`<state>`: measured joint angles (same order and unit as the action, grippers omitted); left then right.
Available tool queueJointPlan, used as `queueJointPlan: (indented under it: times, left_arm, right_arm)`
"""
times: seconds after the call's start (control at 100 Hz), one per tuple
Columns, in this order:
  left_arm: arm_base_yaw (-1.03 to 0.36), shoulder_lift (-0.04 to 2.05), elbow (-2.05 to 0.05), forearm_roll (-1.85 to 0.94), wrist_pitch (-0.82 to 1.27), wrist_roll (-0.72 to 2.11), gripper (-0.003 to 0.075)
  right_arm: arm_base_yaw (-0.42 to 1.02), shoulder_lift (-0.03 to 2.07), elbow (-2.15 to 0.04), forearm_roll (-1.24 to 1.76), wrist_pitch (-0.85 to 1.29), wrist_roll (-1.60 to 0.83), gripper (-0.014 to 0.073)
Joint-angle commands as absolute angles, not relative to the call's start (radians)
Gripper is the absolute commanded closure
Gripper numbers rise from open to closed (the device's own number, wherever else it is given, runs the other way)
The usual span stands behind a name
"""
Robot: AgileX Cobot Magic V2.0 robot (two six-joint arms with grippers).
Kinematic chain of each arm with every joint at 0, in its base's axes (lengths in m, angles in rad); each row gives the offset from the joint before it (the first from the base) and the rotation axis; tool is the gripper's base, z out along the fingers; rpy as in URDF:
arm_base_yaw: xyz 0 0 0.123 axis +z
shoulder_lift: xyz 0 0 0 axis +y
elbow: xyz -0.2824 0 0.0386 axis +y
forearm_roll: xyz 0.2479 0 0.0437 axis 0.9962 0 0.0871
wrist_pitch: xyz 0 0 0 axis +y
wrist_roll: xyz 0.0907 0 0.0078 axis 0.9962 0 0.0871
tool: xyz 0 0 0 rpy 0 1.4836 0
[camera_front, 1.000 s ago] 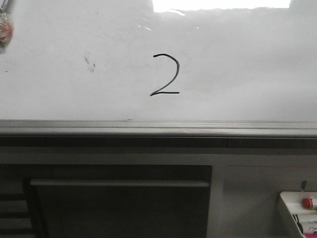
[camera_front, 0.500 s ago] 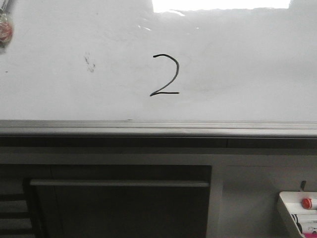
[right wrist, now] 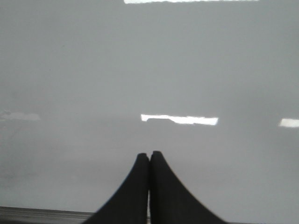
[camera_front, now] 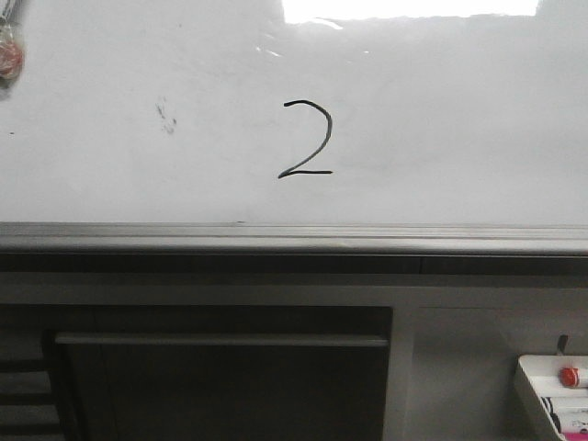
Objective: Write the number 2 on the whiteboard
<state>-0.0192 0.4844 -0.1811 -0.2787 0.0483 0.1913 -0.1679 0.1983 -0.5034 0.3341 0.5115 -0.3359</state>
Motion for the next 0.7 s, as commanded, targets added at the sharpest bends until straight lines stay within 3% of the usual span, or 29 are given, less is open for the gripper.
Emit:
queueJointPlan:
  times: [0.0, 0.12, 0.52, 0.69]
  left_arm:
    - [-0.018, 0.488, -0.175, -0.29, -0.034, 0.18, 0.0738]
    - [-0.04, 0.446, -0.122, -0.29, -0.032, 0.18, 0.0738]
    - [-0.077, -0.024, 0.033, -0.187, 0.027, 0.205, 0.0738]
    - [-0.073, -0.014, 0.033, -0.213, 0.046, 0.203, 0.0738]
  right_arm:
    - [-0.175, 0.207, -0.528, 0.348, 0.43, -0.346, 0.0666]
    - [-0.175, 0.207, -0.528, 0.348, 0.43, -0.346, 0.0666]
    - [-0.175, 0.207, -0.528, 0.348, 0.428, -0.346, 0.0666]
    - [-0.175, 0.21, -0.528, 0.348, 0.428, -0.346, 0.0666]
